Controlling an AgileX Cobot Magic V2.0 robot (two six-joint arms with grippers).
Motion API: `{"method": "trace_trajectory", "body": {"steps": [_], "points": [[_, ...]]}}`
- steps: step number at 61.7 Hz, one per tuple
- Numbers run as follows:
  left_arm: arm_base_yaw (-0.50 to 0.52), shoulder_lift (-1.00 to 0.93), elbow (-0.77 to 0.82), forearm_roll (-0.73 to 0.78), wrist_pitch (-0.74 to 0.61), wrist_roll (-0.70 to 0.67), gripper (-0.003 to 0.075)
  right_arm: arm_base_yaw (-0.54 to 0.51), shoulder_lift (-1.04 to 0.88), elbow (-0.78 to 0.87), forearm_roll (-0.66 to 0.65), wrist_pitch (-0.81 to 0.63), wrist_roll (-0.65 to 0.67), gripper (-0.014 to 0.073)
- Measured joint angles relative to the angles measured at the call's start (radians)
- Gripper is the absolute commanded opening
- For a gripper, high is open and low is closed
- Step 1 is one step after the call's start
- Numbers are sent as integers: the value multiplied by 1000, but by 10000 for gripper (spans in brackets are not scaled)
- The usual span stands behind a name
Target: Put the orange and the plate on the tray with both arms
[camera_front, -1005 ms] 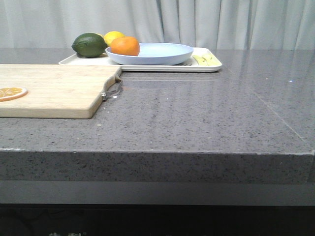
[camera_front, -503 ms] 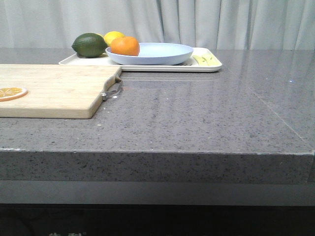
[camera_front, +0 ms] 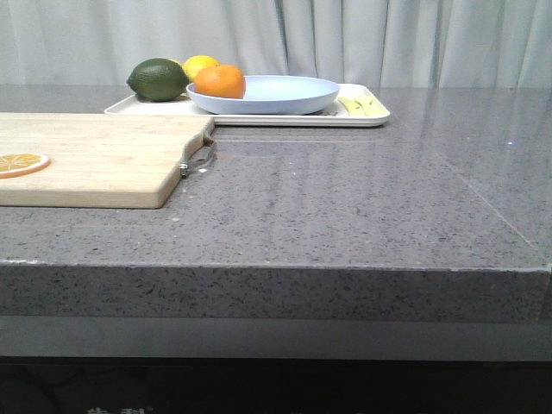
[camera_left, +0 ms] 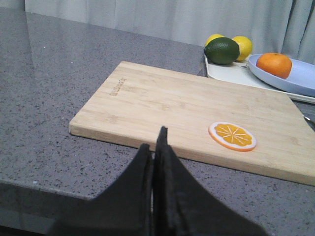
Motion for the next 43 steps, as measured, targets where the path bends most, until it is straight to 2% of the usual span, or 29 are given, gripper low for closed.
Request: {"method": "trace_trajectory", "body": {"steps": [11,18,43], "points": [[0,0,118,0,-108,0,-18,0,0,0,0,0,0,-65],[0,0,124,-10,-145,0,-18,0,0,0,0,0,0,-65],[0,0,124,-15,-157,0,-18,0,0,0,0,0,0,-65]]}}
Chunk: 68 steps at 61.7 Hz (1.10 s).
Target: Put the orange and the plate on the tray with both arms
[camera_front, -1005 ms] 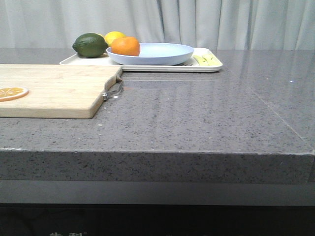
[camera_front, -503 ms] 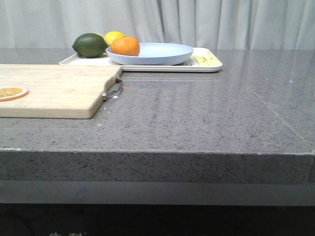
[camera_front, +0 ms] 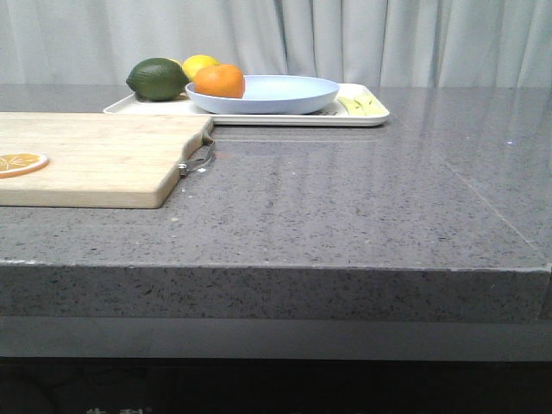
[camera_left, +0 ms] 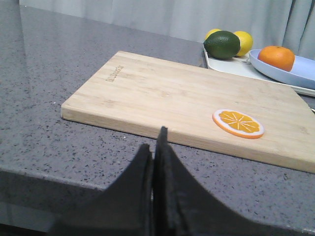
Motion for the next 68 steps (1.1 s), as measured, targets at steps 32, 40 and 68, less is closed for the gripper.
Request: {"method": "trace_trajectory", "body": {"steps": [32,40,68], "points": [[0,0,0,-2,-1,0,-18,0,0,0,0,0,0,-65],[0,0,0,-2,-1,0,-18,0,0,0,0,0,0,-64],[0,0,0,-2,-1,0,-18,148,-52,249,-189,-340,284,-64]]}}
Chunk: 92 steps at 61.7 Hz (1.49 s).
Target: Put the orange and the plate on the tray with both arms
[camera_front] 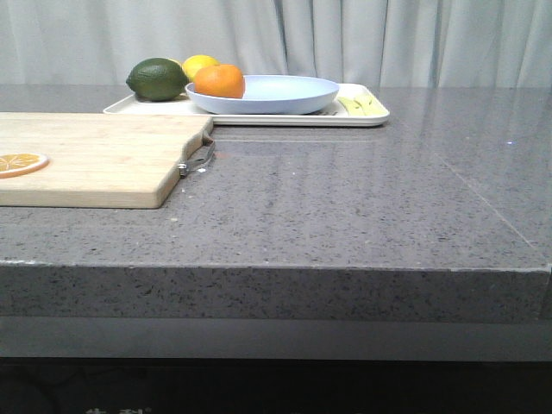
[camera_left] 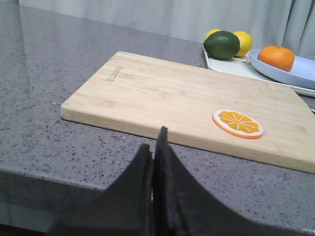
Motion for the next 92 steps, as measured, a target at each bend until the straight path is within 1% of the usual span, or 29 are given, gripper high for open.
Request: {"method": "trace_trajectory", "body": {"steps": [6,12,25,39,92], "points": [[0,0,0,0,0,0,-18,-11,-39,71,-17,-16,55,-64],[0,0,0,0,0,0,-18,-29,-80,110,-21,-3,74,-64],[0,0,0,0,0,0,-18,-35,-117,113,-22,64,80,-64],[0,0,0,0,0,0,-18,-35,-117,113,-22,92,82,-64],[0,0,0,0,0,0,-18,-35,-117,113,-22,95,84,-64]]}}
